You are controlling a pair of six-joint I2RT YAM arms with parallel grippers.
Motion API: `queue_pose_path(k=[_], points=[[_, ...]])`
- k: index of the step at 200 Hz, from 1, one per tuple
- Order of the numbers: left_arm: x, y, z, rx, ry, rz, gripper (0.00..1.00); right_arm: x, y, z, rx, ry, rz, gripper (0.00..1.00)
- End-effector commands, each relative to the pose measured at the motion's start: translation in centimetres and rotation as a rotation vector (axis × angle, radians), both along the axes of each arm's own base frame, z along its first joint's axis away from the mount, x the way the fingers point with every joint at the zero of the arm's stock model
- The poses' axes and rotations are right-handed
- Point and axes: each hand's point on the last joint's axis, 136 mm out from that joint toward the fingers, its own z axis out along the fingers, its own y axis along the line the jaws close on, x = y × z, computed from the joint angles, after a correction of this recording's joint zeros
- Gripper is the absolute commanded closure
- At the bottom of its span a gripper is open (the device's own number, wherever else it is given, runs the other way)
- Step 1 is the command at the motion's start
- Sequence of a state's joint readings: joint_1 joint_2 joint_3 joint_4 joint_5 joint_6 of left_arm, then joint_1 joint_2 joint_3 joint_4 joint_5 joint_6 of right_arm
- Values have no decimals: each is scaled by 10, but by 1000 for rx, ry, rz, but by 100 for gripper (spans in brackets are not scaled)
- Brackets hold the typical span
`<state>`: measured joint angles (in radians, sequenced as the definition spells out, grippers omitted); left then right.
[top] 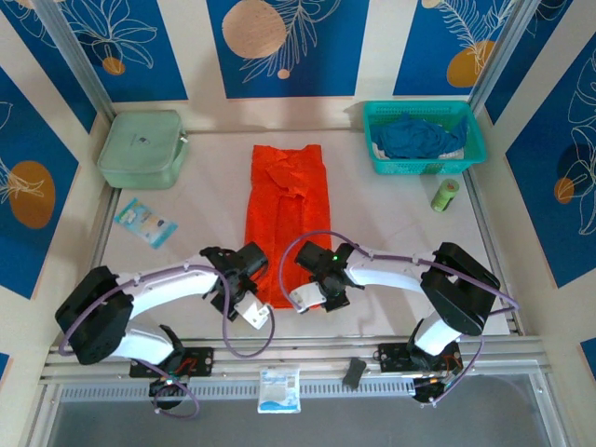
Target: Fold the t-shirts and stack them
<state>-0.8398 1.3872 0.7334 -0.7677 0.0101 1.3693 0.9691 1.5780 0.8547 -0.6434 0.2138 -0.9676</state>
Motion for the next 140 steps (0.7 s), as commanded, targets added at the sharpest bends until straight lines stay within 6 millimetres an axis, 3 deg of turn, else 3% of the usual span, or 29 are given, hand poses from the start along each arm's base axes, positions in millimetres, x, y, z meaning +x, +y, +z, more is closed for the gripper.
queue_pose_path(k=[1,41,76,130,140], points=[[5,-2,-3,0,12,-25,47,-14,-9,1,-25,46,0,98],[18,-6,-20,4,-8,-27,47,-15,-9,3,-22,45,-3,99],[40,-25,-32,-33,-66,-23,48,-16,-10,2,-22,47,-2,100],[45,-31,-25,-80,-116,-19,53,-15,-10,1,-18,45,-6,100],[41,-28,-23,-85,-115,-22,61,-15,-10,1,-17,43,-7,100]])
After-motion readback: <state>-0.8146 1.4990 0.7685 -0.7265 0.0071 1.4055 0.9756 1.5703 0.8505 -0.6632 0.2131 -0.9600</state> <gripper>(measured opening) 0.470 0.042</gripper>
